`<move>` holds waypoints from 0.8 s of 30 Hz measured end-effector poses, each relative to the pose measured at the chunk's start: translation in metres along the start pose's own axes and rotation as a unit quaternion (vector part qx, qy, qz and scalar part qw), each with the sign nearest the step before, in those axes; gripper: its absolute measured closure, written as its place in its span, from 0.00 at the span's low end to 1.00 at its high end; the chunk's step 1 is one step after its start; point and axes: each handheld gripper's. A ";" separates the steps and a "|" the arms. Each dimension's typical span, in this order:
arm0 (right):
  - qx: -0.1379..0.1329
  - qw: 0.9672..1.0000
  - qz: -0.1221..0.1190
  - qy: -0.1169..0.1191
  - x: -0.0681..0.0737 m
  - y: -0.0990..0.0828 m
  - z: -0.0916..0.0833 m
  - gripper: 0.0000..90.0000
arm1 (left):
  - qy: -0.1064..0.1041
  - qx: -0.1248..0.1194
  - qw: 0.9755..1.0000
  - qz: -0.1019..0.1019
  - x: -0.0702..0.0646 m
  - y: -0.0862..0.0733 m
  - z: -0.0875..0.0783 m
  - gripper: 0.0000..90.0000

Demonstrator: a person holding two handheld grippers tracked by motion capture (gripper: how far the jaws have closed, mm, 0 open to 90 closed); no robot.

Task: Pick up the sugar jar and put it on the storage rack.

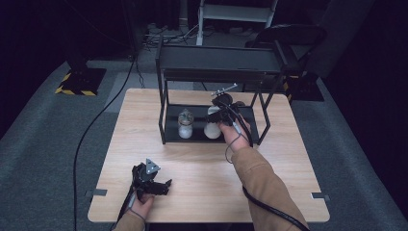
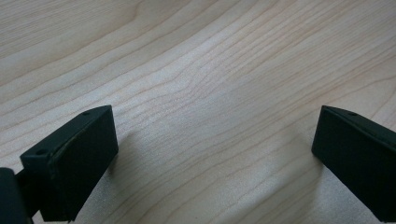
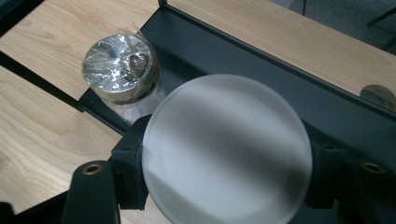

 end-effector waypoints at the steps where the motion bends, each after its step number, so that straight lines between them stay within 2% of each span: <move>1: 0.001 1.000 -0.001 0.000 0.000 0.001 0.002 0.37 | 0.000 0.000 1.000 0.001 0.000 0.000 0.000 0.00; 12: 0.011 1.000 0.004 -0.002 0.003 0.003 0.031 0.37 | 0.000 0.000 1.000 0.000 0.000 0.000 0.000 0.00; 16: 0.014 1.000 0.002 -0.007 0.005 0.006 0.036 0.37 | 0.000 0.000 1.000 0.000 0.000 0.000 0.000 0.00; 24: 0.018 1.000 0.009 -0.003 0.002 0.008 0.042 0.37 | 0.000 0.000 1.000 0.000 0.000 0.000 0.000 0.00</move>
Point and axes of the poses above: each handheld gripper's, and its own axes: z roughly forward along the jaws, y roughly out of its top, x roughly to its left, and after that the axes turned 6 degrees about -y, right-handed
